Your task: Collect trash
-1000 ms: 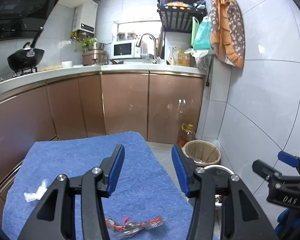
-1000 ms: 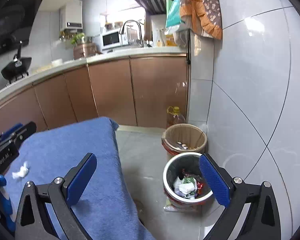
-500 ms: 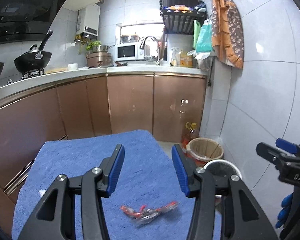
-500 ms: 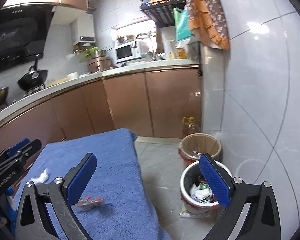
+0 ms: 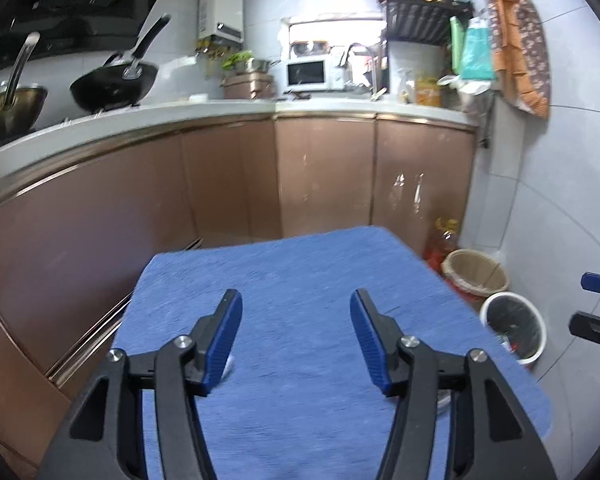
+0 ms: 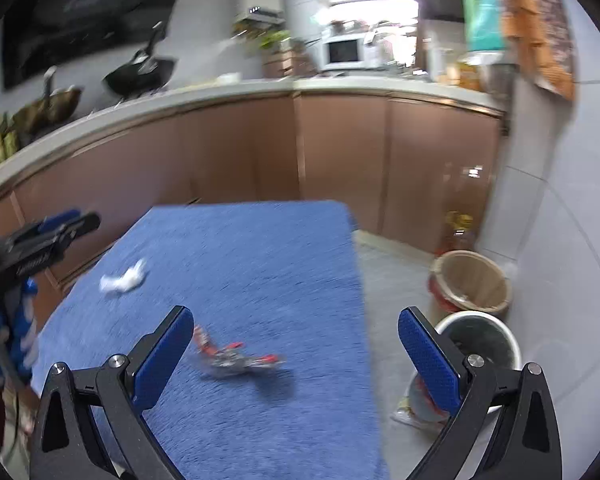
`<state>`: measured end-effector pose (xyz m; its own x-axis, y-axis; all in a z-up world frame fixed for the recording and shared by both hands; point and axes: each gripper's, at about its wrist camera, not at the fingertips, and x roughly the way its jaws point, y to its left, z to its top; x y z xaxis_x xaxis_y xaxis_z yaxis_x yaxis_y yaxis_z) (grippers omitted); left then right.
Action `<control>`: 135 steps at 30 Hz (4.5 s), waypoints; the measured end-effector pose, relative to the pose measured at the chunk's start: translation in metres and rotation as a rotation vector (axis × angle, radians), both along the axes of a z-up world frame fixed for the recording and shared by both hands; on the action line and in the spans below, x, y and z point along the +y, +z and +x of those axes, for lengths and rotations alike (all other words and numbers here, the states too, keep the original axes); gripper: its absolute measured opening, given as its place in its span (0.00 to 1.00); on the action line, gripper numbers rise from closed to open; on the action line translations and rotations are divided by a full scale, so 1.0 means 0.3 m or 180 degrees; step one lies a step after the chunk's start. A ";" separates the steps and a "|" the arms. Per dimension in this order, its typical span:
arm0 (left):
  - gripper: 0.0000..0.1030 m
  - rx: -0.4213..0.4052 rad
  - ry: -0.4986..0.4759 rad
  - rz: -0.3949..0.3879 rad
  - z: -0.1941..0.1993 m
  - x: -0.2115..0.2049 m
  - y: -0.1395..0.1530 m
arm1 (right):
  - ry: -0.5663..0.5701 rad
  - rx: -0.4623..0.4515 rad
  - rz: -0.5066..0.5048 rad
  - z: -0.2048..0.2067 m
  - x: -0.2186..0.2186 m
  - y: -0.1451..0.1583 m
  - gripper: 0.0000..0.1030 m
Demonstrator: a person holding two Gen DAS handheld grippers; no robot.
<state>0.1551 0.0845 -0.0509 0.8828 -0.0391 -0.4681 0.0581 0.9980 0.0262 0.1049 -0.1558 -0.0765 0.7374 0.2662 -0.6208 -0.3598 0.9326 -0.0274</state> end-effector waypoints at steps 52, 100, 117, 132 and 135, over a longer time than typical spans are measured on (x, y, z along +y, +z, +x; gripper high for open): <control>0.27 0.1296 -0.0368 0.0098 0.308 0.223 -0.386 | 0.1411 0.1309 -0.0386 0.222 0.164 -0.467 0.19; 0.29 0.1989 -0.2345 -0.0444 0.823 -1.618 -0.524 | -0.1884 0.0786 -0.0047 0.523 -1.001 -0.503 0.16; 0.43 0.2050 -0.2281 -0.0667 0.809 -1.615 -0.474 | -0.2220 0.0732 -0.0222 0.431 -0.979 -0.451 0.61; 0.43 0.0905 -0.1656 -0.0348 0.503 -1.246 -0.130 | -0.2074 0.0152 -0.0081 0.252 -0.770 -0.204 0.83; 0.46 0.0688 -0.1391 -0.0265 0.437 -1.131 -0.079 | -0.2005 0.0031 -0.0019 0.208 -0.712 -0.149 0.87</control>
<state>0.2861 -0.2548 -0.0746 0.6585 -0.4291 -0.6183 0.4669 0.8772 -0.1116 0.1672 -0.3695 -0.1213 0.7458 -0.2210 -0.6284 0.2584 0.9655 -0.0329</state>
